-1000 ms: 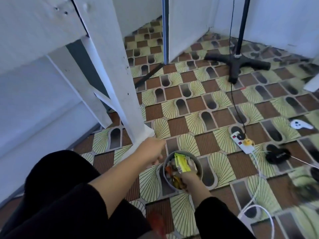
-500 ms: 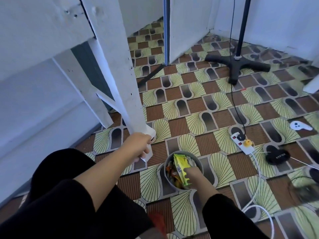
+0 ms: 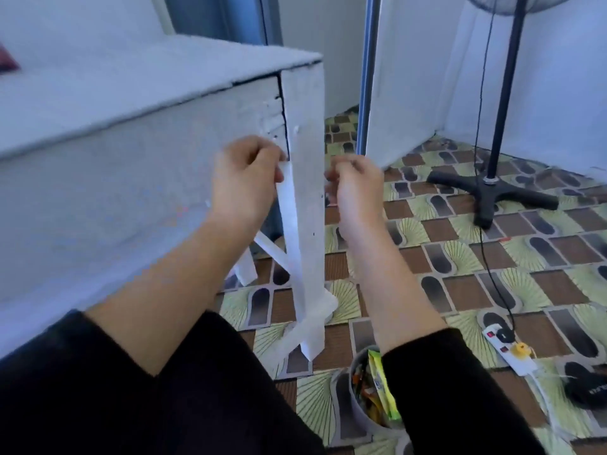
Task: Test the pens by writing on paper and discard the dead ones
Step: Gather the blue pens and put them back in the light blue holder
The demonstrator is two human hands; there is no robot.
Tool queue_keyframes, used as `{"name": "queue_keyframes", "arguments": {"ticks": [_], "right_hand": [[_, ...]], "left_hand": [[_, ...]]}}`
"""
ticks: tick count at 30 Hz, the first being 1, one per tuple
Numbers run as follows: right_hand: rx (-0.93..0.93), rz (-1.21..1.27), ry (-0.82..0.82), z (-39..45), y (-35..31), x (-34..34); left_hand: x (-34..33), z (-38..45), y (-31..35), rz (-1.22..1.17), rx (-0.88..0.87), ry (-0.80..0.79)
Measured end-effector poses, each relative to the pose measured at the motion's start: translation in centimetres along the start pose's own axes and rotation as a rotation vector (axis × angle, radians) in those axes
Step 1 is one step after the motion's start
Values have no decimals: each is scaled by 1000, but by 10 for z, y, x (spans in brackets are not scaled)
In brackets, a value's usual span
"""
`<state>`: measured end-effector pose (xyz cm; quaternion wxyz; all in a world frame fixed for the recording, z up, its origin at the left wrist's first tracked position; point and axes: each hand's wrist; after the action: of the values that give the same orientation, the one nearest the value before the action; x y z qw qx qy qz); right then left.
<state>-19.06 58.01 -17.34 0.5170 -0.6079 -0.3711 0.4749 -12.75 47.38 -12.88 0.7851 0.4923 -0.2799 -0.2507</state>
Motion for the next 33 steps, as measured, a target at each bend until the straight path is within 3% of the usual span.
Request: {"name": "queue_keyframes", "arguments": {"ticks": [5, 10, 16, 22, 24, 29, 33], "right_hand": [[326, 219, -208, -59, -116, -79], [404, 155, -525, -124, -167, -166], [419, -289, -904, -171, -176, -258], [488, -522, -1027, -186, -169, -365], [618, -622, -999, -189, -160, -392], [770, -756, -1054, -225, -109, -467], [917, -919, -1077, -256, -74, -496]], "left_hand": [[85, 38, 84, -64, -289, 133], [197, 76, 105, 107, -391, 349], [310, 122, 74, 437, -250, 484], [409, 177, 33, 821, -84, 663], [431, 190, 14, 867, 2, 791], [499, 195, -22, 777, 137, 1324], [565, 186, -51, 630, 254, 1558]]}}
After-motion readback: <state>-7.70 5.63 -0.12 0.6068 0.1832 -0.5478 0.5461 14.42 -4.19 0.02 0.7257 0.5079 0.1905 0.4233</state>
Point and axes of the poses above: each hand's wrist, its own z-axis towards the middle knuckle, its own x-axis out of the back of the hand, y = z × x, and after that the axes turned 14 degrees about y, right-handed
